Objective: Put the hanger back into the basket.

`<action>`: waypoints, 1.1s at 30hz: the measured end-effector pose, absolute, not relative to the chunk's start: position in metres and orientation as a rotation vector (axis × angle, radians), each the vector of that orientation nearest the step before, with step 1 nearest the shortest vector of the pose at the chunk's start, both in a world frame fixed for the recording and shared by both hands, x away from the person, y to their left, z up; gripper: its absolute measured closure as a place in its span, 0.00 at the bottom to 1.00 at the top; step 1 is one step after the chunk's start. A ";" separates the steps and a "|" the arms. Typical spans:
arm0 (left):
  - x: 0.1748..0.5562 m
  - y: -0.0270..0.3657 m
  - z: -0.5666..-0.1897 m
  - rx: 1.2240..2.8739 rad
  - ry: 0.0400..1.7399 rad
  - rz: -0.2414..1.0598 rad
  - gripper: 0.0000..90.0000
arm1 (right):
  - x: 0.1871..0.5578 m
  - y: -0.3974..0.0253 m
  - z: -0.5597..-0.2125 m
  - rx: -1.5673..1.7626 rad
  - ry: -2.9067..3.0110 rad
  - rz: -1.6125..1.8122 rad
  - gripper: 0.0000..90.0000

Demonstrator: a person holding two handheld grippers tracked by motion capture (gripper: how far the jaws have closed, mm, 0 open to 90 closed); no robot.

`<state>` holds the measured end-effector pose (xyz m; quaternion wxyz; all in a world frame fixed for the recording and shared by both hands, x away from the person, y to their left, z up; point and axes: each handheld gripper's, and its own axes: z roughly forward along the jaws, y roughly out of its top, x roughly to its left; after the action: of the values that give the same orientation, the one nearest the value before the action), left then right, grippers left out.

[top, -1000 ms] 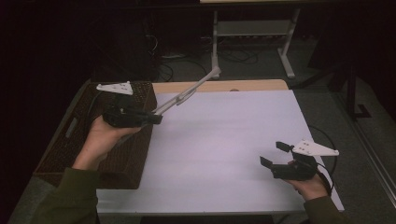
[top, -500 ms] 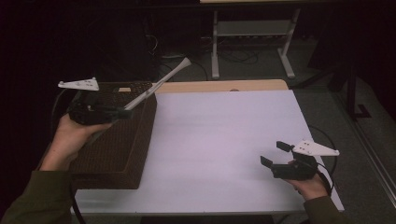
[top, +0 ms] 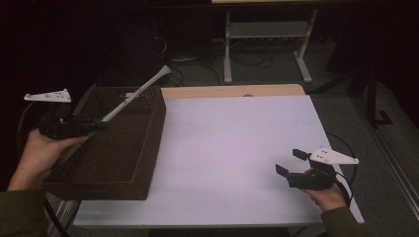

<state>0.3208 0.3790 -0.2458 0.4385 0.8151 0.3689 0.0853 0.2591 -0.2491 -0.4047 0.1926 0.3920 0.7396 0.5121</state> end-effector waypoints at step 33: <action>0.330 0.410 -0.294 2.147 1.085 0.120 0.91 | 0.261 -0.250 -0.405 1.107 2.072 1.416 0.16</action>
<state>0.3297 0.4101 -0.2945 0.3584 0.8321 0.4207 0.0466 0.2608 -0.2497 -0.4052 0.1980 0.3957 0.7404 0.5060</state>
